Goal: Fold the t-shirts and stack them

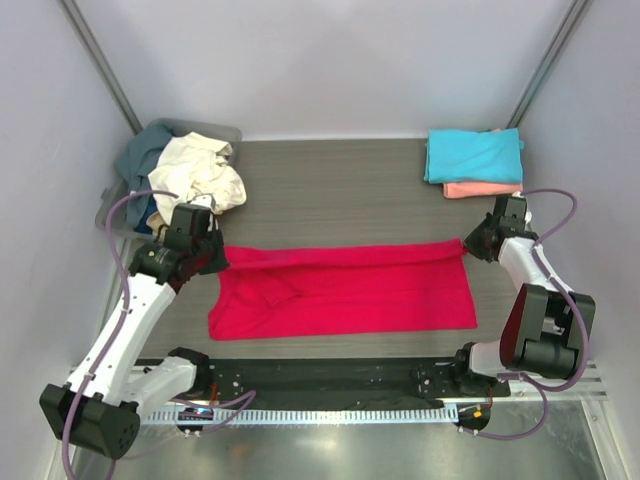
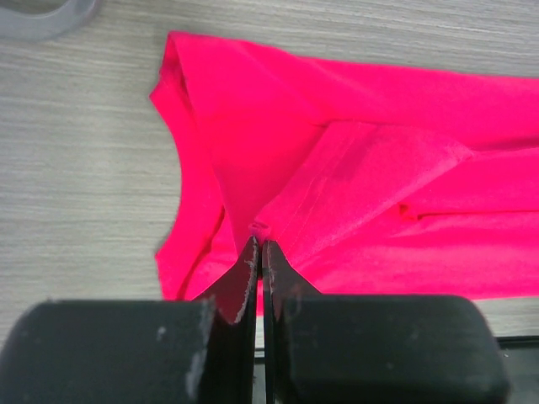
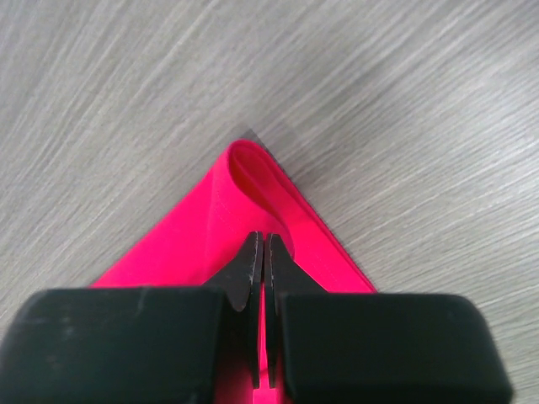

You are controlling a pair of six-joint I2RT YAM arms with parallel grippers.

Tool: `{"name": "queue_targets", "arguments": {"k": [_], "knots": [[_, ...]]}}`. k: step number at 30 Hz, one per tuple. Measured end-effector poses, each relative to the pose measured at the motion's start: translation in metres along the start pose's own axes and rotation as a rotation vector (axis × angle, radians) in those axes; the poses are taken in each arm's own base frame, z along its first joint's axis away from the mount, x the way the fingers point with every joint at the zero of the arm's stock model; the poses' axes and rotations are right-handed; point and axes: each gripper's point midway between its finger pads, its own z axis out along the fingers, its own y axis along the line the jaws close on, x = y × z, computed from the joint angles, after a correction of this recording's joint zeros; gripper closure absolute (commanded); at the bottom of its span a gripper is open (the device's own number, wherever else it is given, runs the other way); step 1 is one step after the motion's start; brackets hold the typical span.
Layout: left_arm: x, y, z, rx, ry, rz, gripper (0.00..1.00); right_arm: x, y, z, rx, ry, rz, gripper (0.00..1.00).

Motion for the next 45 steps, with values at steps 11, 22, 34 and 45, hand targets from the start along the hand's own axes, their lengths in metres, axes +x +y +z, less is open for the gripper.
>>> {"name": "queue_targets", "arguments": {"k": [11, 22, 34, 45], "knots": [[0.026, 0.005, -0.022, -0.012, 0.084, -0.065, 0.41, 0.019, -0.017, -0.001, 0.016, 0.025, 0.063, 0.16], [0.039, 0.007, -0.047, 0.004, 0.079, -0.14, 0.33, 0.001, 0.002, -0.028, -0.091, -0.041, 0.086, 0.1], [0.062, -0.003, 0.044, -0.06, 0.205, -0.313, 0.38, 0.086, 0.075, 0.011, -0.236, 0.23, -0.15, 0.15], [0.101, -0.003, 0.123, -0.155, 0.36, -0.371, 0.42, 0.112, 0.077, 0.004, -0.319, 0.175, -0.09, 0.15]]}}
